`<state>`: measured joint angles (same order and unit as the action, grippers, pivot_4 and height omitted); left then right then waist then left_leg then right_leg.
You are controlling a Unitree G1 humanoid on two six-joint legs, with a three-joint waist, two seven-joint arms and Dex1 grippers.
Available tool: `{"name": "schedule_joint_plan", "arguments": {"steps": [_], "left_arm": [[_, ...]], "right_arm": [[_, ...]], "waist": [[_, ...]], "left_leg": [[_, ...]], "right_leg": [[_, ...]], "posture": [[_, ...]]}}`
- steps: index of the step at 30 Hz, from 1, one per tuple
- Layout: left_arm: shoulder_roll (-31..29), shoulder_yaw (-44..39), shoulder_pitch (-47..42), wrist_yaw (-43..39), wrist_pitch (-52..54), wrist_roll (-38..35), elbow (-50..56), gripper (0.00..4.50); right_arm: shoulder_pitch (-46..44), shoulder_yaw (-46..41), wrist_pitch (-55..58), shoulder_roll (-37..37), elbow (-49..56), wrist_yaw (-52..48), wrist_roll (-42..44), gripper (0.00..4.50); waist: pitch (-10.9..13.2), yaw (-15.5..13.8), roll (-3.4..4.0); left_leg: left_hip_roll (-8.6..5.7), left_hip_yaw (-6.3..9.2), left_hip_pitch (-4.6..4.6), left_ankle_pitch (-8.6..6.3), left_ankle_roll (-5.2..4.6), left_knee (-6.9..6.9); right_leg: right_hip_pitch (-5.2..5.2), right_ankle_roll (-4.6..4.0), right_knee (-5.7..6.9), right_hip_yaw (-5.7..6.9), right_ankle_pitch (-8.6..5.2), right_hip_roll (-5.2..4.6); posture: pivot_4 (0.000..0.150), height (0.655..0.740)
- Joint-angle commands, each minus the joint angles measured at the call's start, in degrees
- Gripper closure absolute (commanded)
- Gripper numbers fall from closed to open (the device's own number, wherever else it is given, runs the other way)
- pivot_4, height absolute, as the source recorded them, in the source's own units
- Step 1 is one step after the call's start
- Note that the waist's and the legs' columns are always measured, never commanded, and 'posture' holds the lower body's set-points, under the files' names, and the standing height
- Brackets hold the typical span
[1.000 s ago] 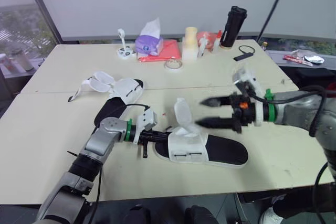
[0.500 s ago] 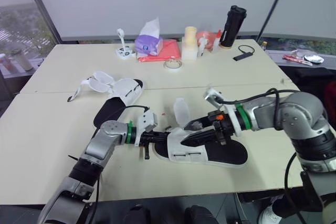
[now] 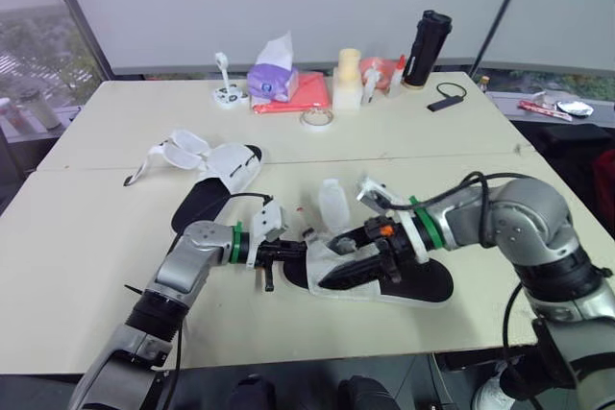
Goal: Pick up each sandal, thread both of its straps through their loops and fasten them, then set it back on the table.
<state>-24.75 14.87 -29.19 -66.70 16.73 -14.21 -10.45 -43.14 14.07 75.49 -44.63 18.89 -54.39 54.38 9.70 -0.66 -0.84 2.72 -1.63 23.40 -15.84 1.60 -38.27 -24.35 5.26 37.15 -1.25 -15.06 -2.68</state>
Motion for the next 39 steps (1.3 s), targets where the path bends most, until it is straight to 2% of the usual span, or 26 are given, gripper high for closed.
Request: {"name": "schedule_joint_plan", "arguments": {"steps": [1,5,14,17,23,31,34,39], "left_arm": [[-0.39,-0.76,0.26,0.25,-0.29,-0.01,0.92,4.50],[-0.07,-0.50,-0.17,0.23,-0.41,0.08,0.50,4.50],[0.35,-0.34,-0.77,0.20,-0.98,0.40,-0.40,4.50],[0.22,-0.36,-0.52,0.29,-0.98,0.42,-0.14,4.50],[0.05,-0.47,-0.11,0.47,-0.80,0.35,0.27,4.50],[0.43,-0.39,-0.06,0.71,-1.02,0.35,0.10,4.50],[0.41,-0.35,-0.02,0.59,-1.03,0.31,0.09,4.50],[0.45,-0.15,-0.32,0.24,-1.23,0.36,-0.40,4.50]], "right_arm": [[-1.59,-0.13,-5.74,-0.33,1.37,1.07,-5.67,0.02],[-2.18,1.37,-7.67,1.23,1.48,2.88,-9.63,0.02],[0.57,5.22,-6.10,5.23,2.96,4.97,-12.15,0.02],[0.60,5.36,-5.60,5.91,3.17,5.45,-12.46,1.24],[0.82,4.39,-4.92,6.30,3.72,6.82,-13.03,4.41],[1.10,-5.13,-5.65,6.81,4.41,8.36,-10.00,4.41],[2.86,-7.63,-4.64,5.19,7.11,8.60,-8.70,3.60],[3.98,-6.67,-2.77,3.60,9.70,11.14,-9.79,1.14]], "waist": [[0.00,0.17,0.00],[0.00,0.21,0.00],[0.00,0.02,0.00],[0.00,0.03,0.00],[0.00,0.05,0.00],[0.00,0.01,0.00],[0.00,-0.07,0.00],[0.00,0.07,0.00]], "left_leg": [[0.00,0.00,0.00,0.00,0.00,0.00],[0.01,0.01,-0.03,0.00,0.00,0.00],[0.00,0.00,-0.01,0.00,0.00,-0.01],[0.00,0.01,-0.01,0.00,0.00,-0.01],[0.00,0.01,-0.01,0.00,0.00,0.00],[0.00,0.01,-0.01,0.00,0.00,0.00],[0.00,0.01,-0.01,0.00,0.00,0.00],[0.01,0.02,-0.01,0.00,0.00,0.01]], "right_leg": [[0.00,0.00,0.02,0.00,0.00,0.00],[0.00,0.00,0.04,0.00,0.00,0.04],[0.00,0.00,0.03,0.00,0.00,0.02],[0.00,0.00,0.03,0.00,0.00,0.02],[0.00,0.00,0.03,0.00,0.00,0.02],[0.00,0.00,0.03,0.00,0.00,0.02],[0.00,0.00,0.02,0.00,0.00,0.02],[-0.01,0.00,0.02,0.00,0.00,0.03]], "posture": [[0.150,0.7394],[0.150,0.7394],[0.150,0.7394],[0.150,0.7394],[0.150,0.7394],[0.150,0.7394],[0.150,0.7394],[0.150,0.7394]]}}
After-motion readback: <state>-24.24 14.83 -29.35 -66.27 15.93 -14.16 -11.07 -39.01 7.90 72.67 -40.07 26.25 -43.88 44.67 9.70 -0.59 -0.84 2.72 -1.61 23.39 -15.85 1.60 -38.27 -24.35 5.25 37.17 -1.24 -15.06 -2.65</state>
